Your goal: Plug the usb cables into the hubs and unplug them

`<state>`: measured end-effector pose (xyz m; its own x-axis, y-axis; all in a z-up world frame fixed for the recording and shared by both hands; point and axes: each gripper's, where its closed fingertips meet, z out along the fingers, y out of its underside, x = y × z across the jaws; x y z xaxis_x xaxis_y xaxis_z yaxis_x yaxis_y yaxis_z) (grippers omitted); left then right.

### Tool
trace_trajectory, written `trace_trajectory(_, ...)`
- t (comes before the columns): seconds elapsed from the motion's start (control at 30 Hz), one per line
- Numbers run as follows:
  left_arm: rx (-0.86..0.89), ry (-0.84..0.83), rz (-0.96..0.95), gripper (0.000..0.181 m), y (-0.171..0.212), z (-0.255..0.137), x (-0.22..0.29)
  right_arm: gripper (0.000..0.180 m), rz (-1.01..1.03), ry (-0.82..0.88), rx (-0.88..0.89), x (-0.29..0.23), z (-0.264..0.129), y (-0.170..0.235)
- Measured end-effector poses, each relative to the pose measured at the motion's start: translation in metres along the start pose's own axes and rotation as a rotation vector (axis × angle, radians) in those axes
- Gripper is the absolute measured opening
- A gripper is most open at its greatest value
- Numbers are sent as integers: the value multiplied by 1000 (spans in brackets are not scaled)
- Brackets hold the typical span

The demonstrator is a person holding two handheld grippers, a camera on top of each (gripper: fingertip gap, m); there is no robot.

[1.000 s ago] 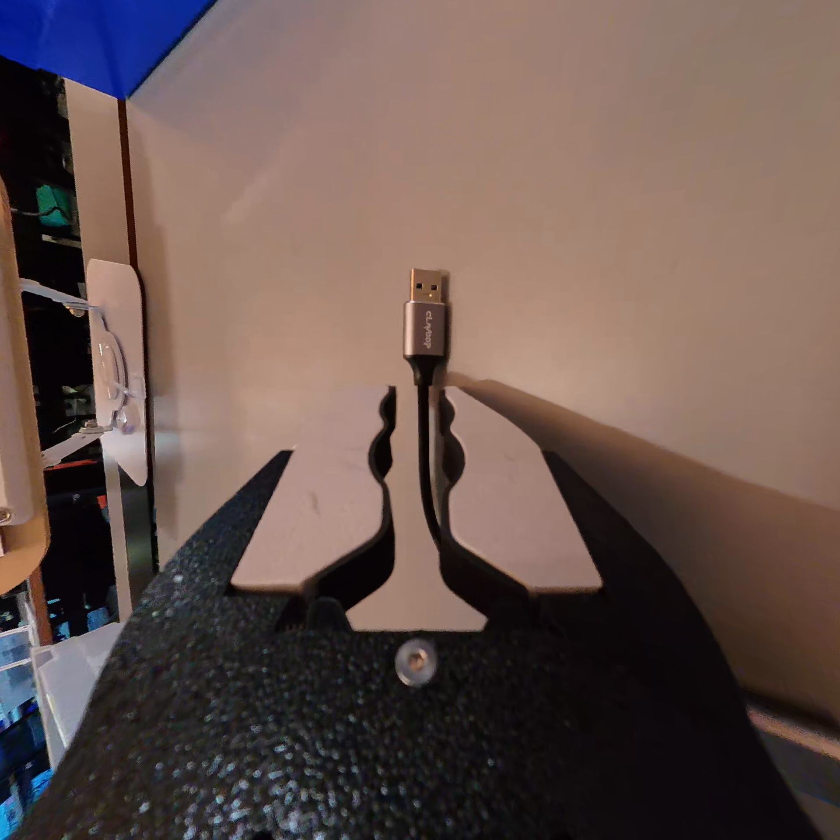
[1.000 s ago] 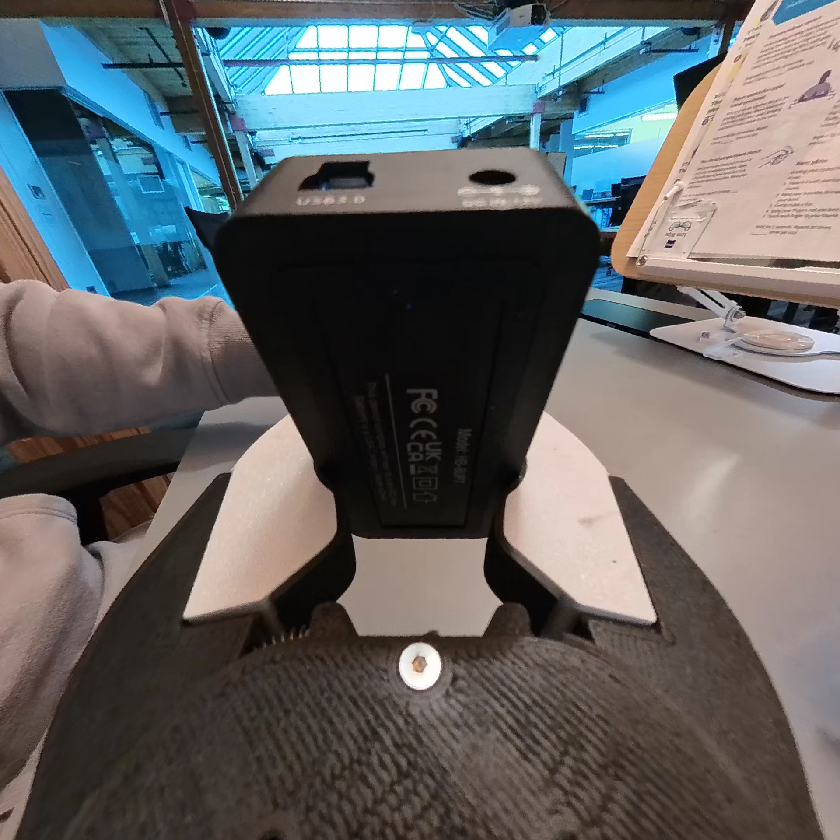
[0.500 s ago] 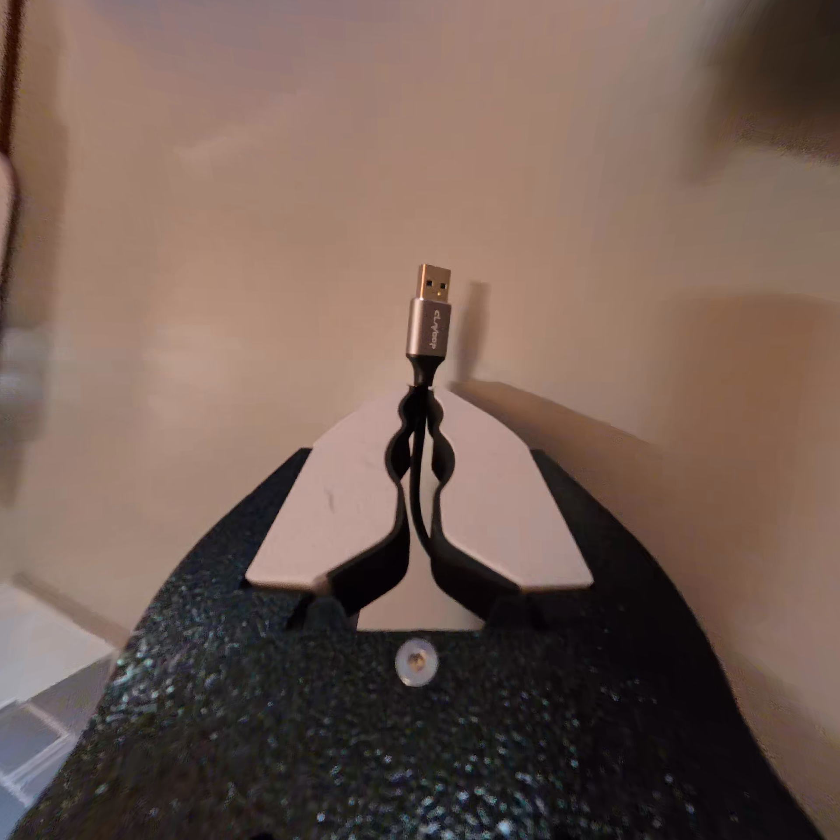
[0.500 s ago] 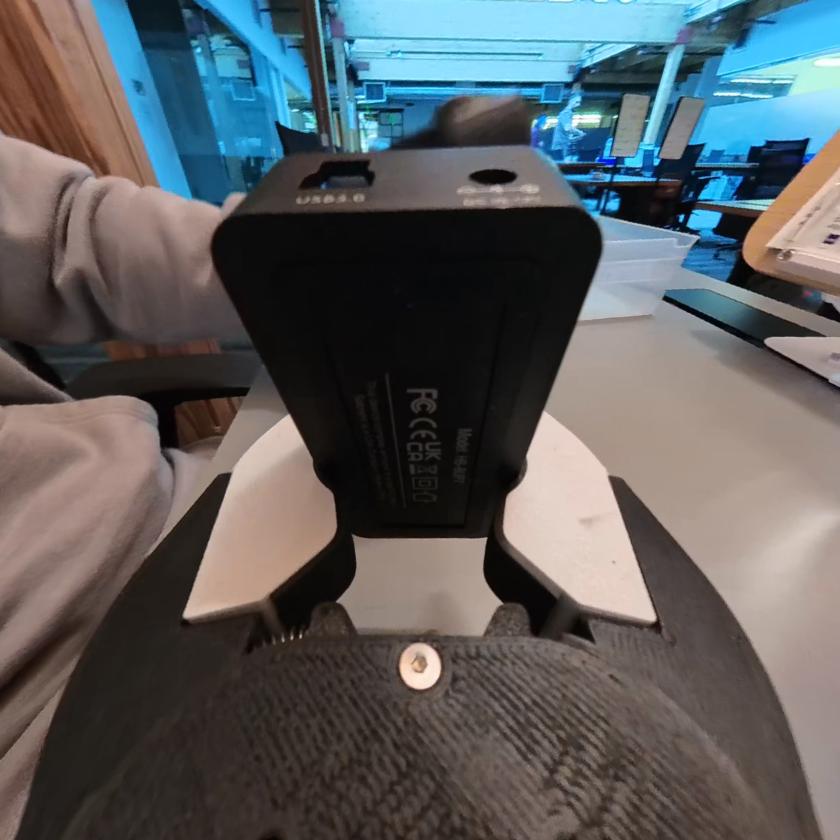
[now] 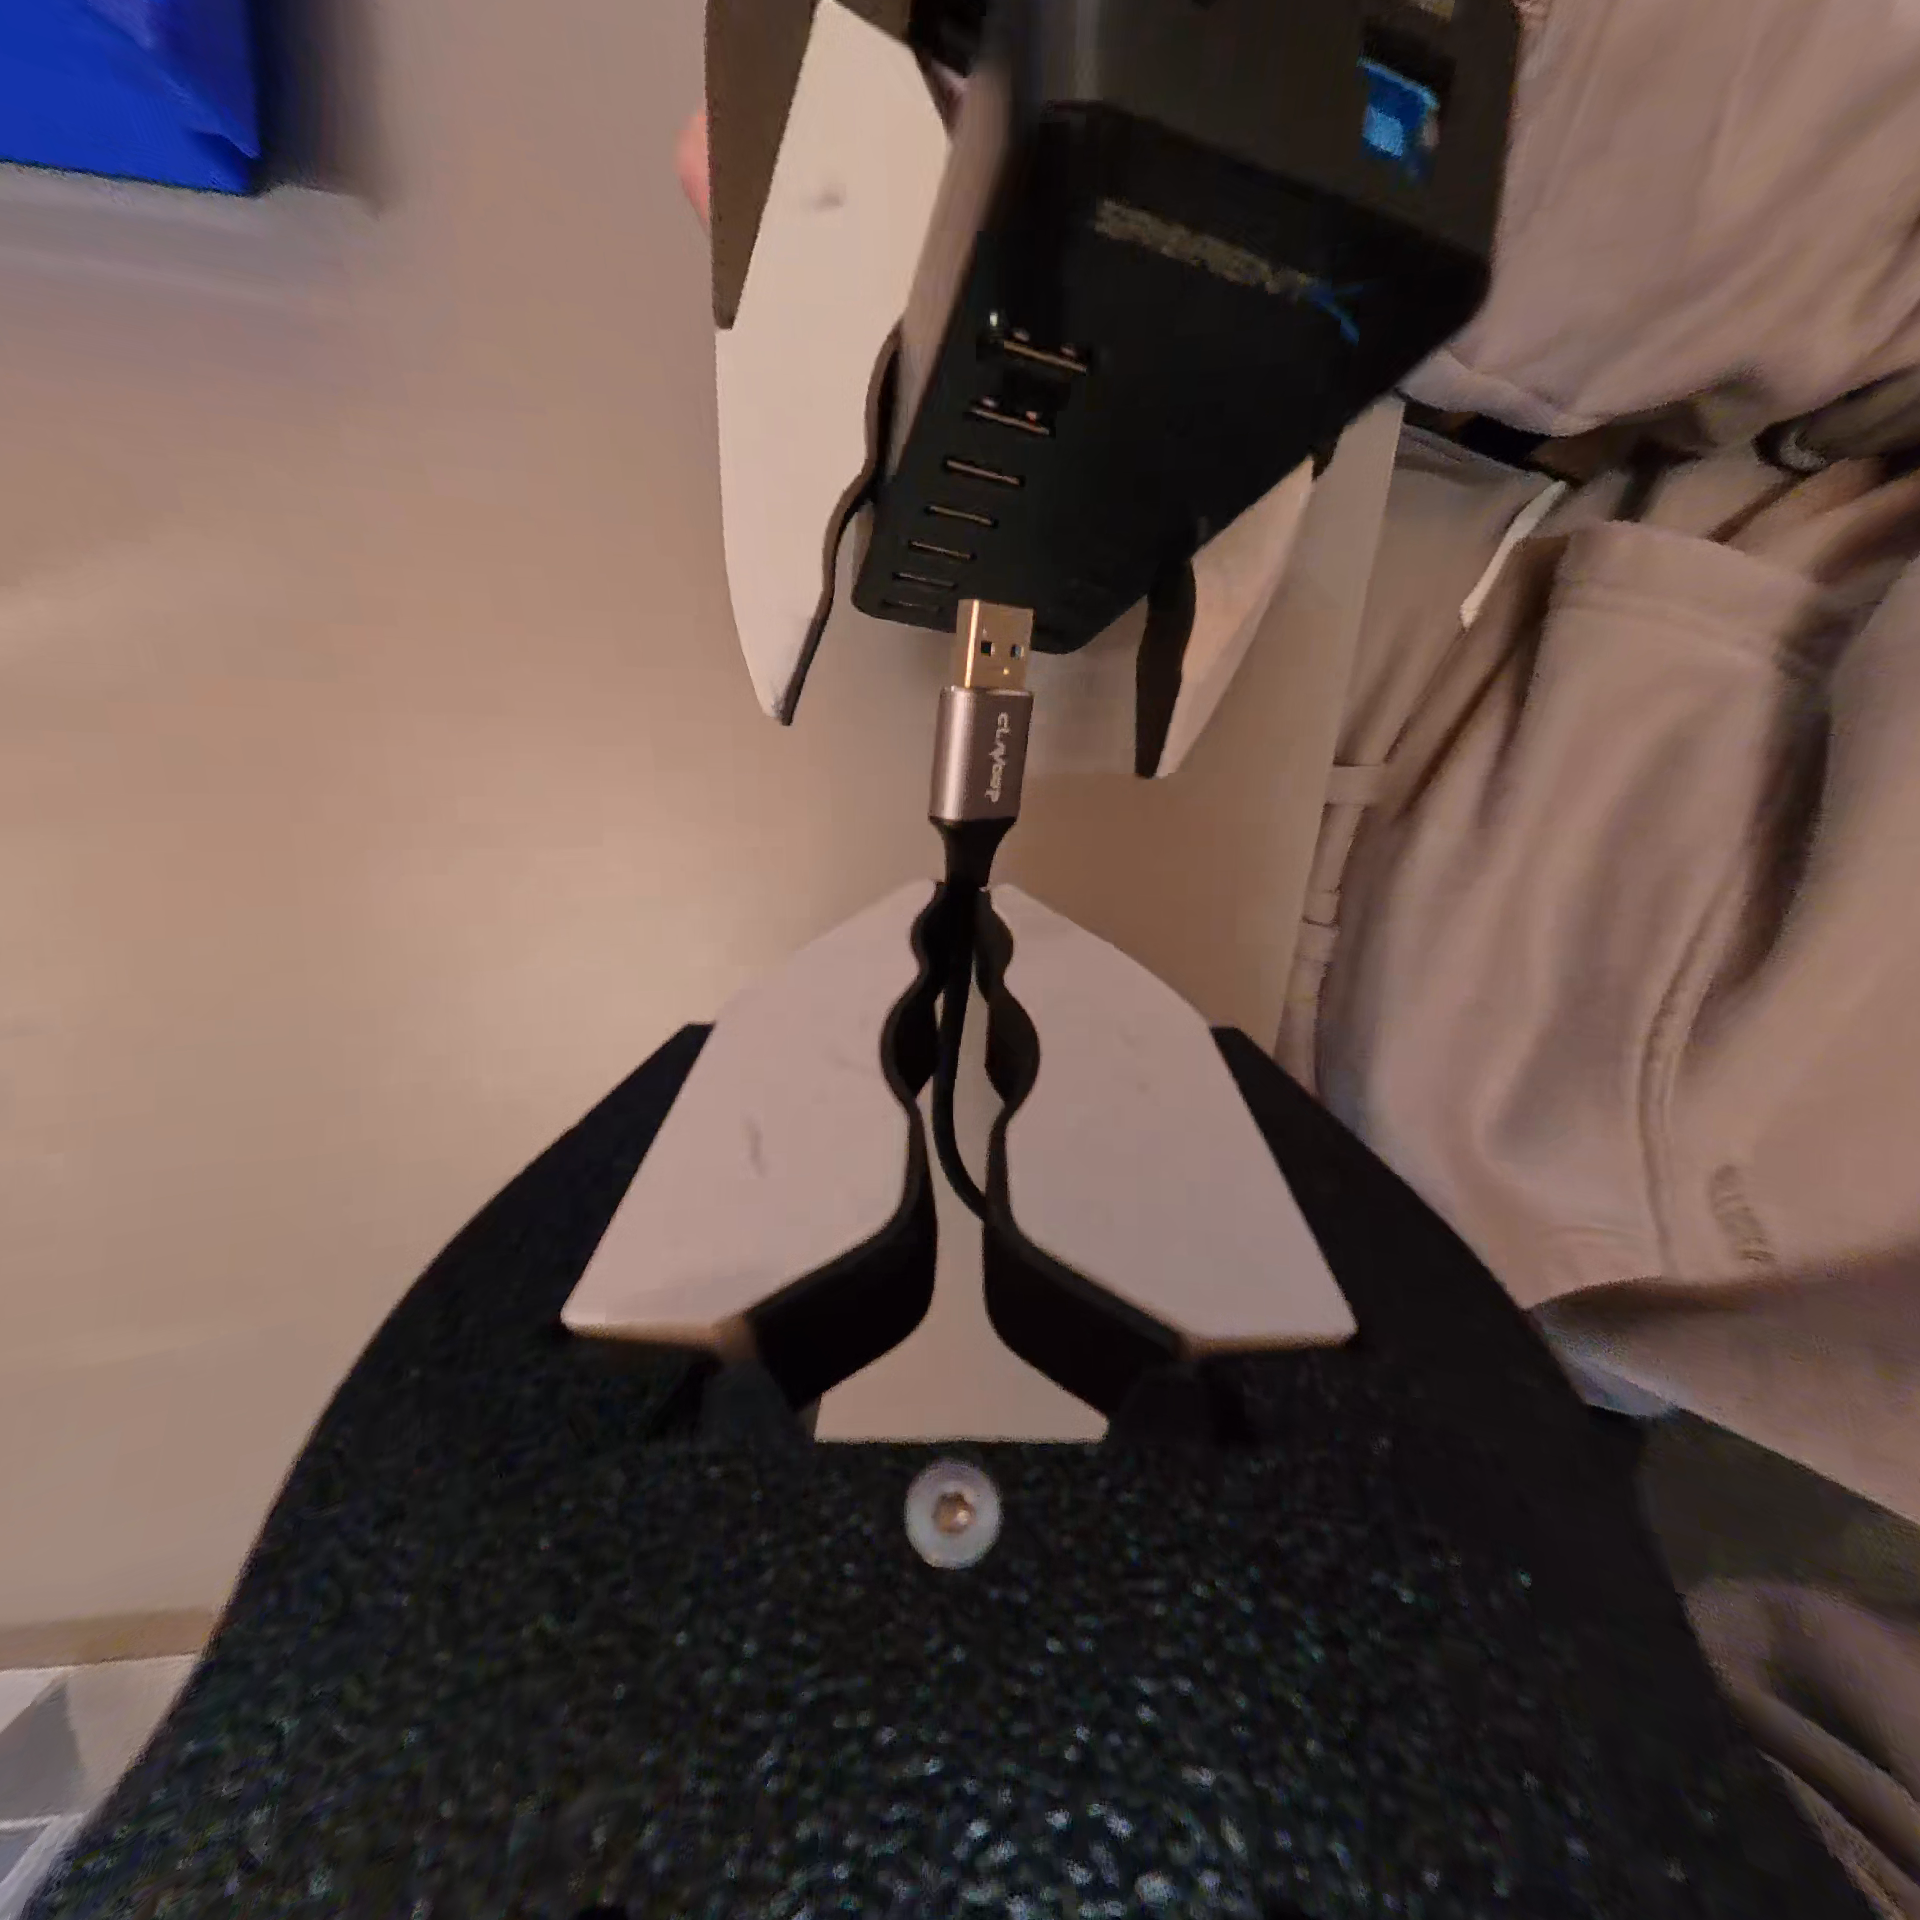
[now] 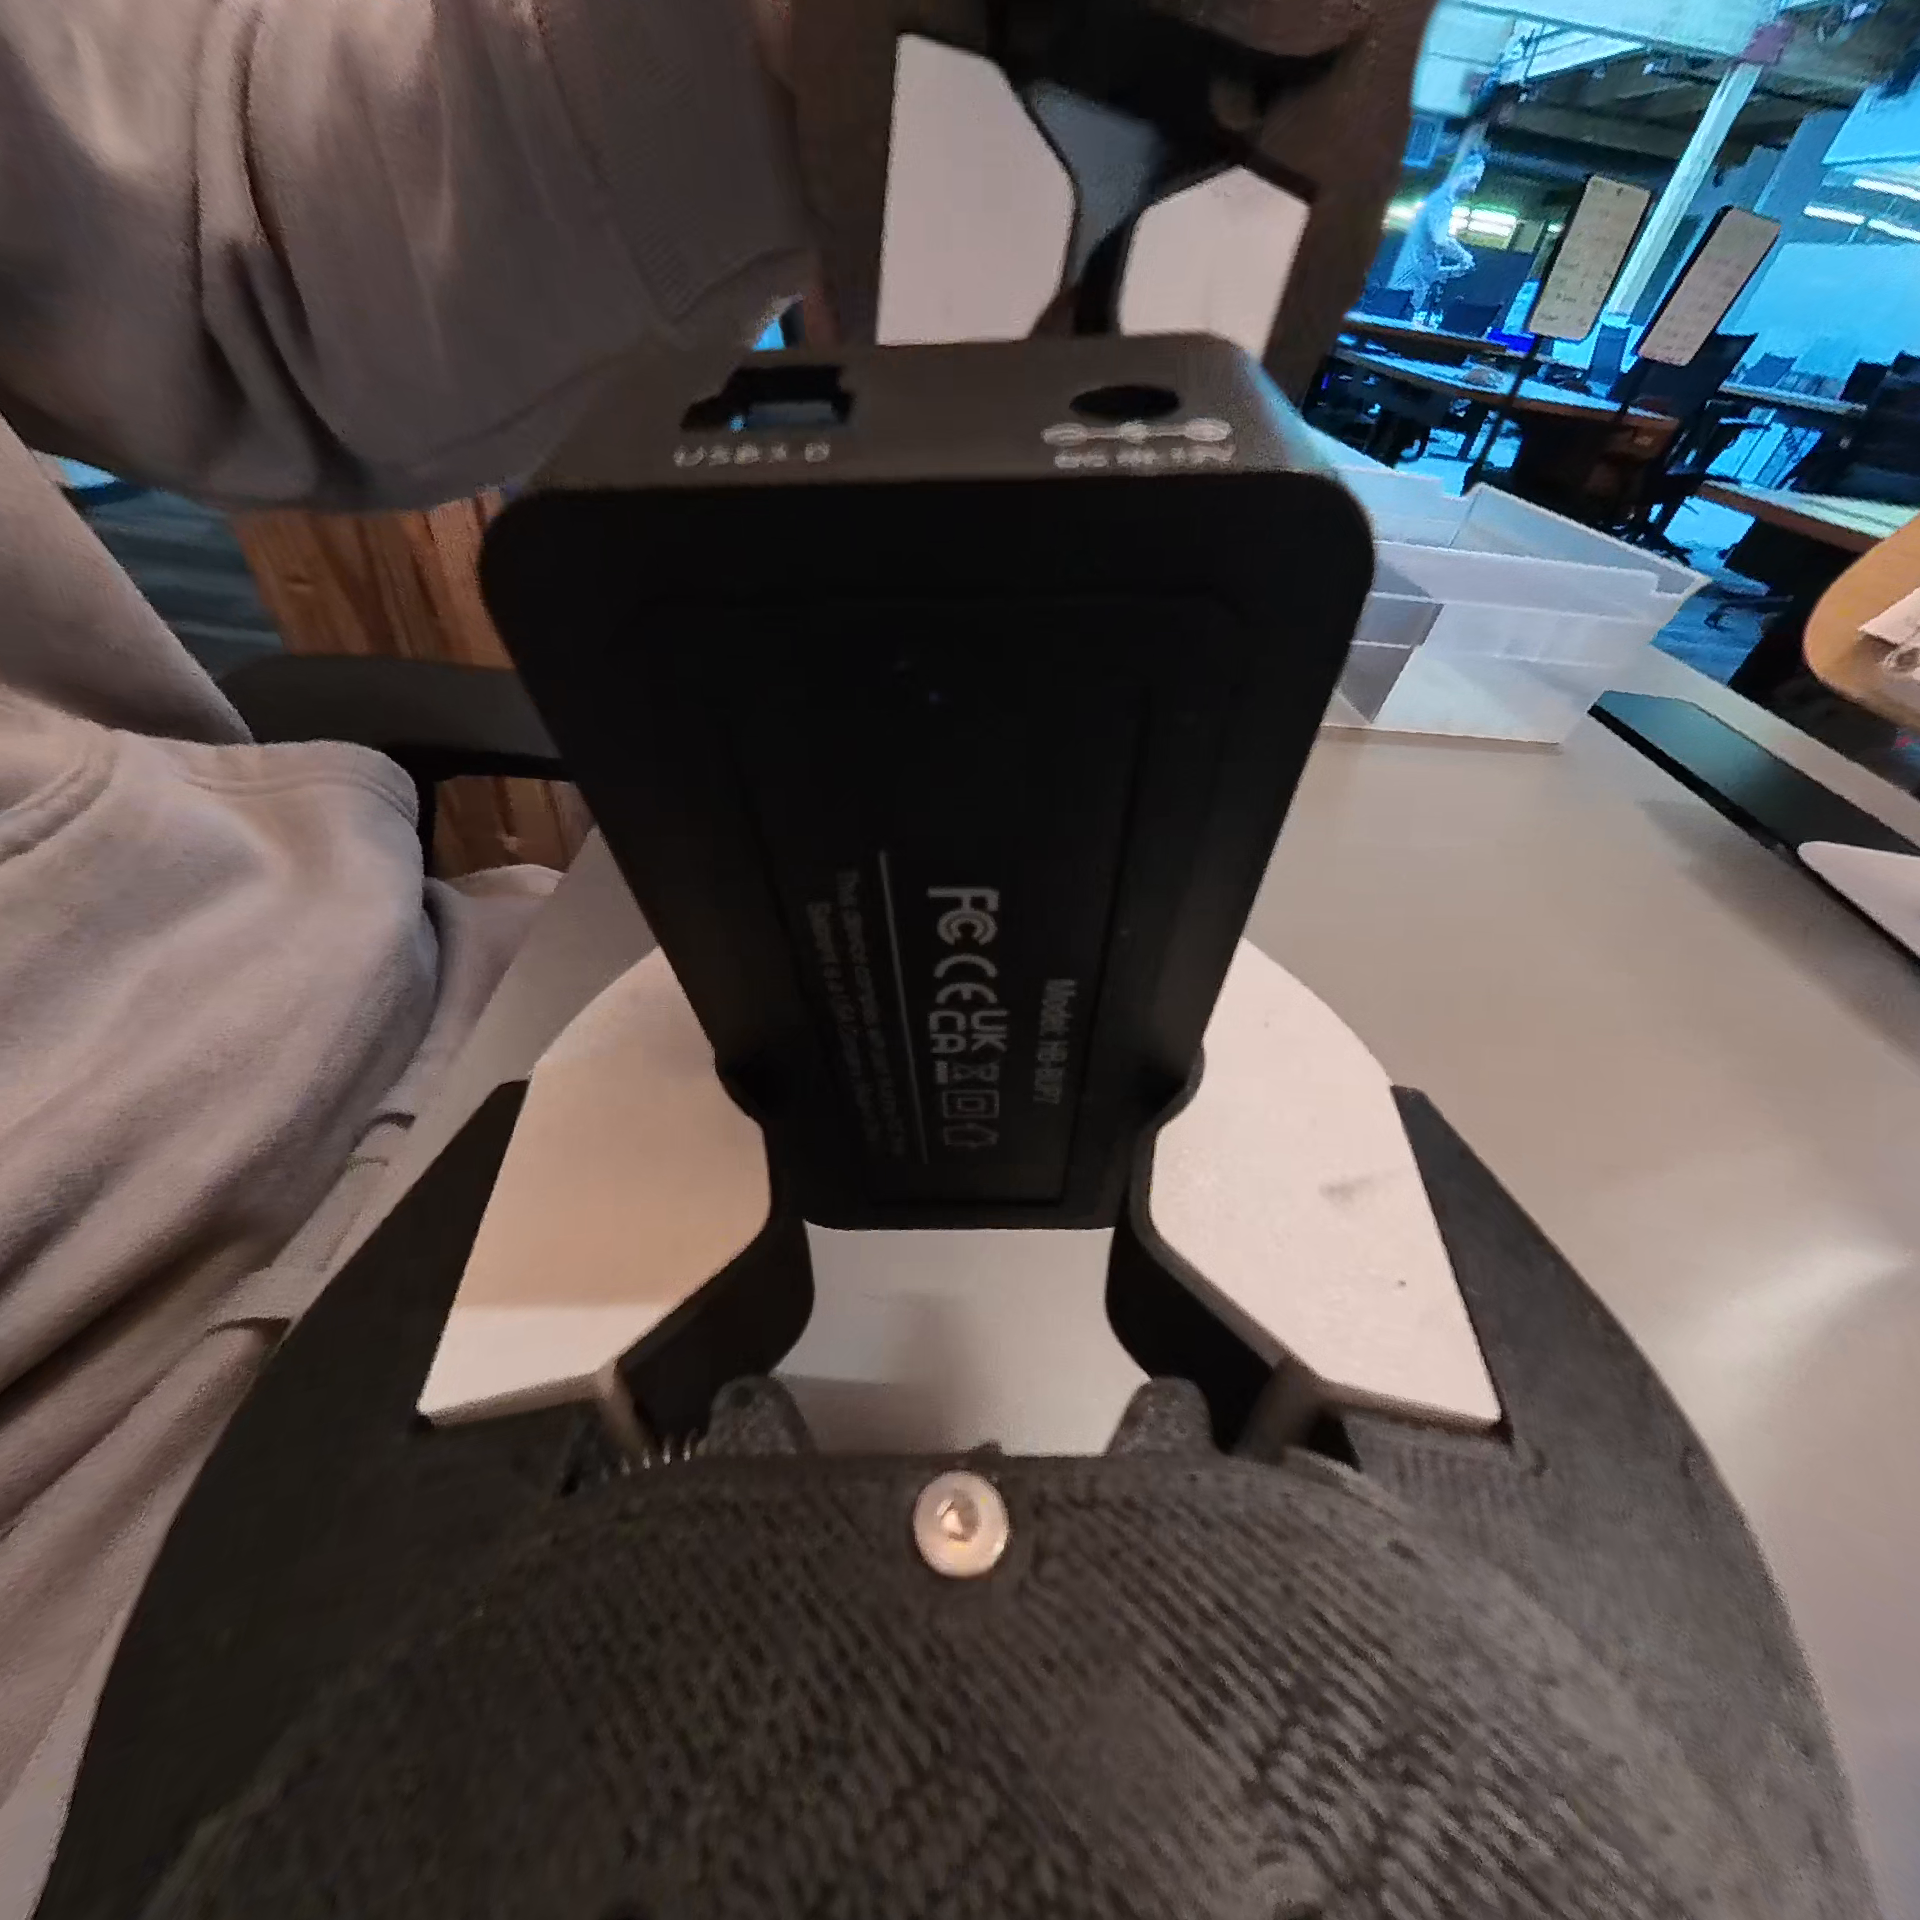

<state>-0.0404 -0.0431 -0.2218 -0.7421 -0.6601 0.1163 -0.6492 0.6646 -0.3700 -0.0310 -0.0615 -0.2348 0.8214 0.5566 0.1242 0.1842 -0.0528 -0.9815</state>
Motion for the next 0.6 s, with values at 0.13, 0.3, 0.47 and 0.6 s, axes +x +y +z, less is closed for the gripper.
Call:
trace_trajectory(0.13,-1,134,-49,3,-5,3,5,73,-83,9,-32,-3,0,1)
trace_trajectory(0.3,-51,203,-68,3,0,8,6,73,-153,-6,-95,-8,4,7)
trace_trajectory(0.47,-134,243,-74,3,7,13,9,73,-171,-33,-136,-13,9,13)
trace_trajectory(0.6,-131,276,-85,3,6,11,10,73,-177,-44,-163,-15,9,16)
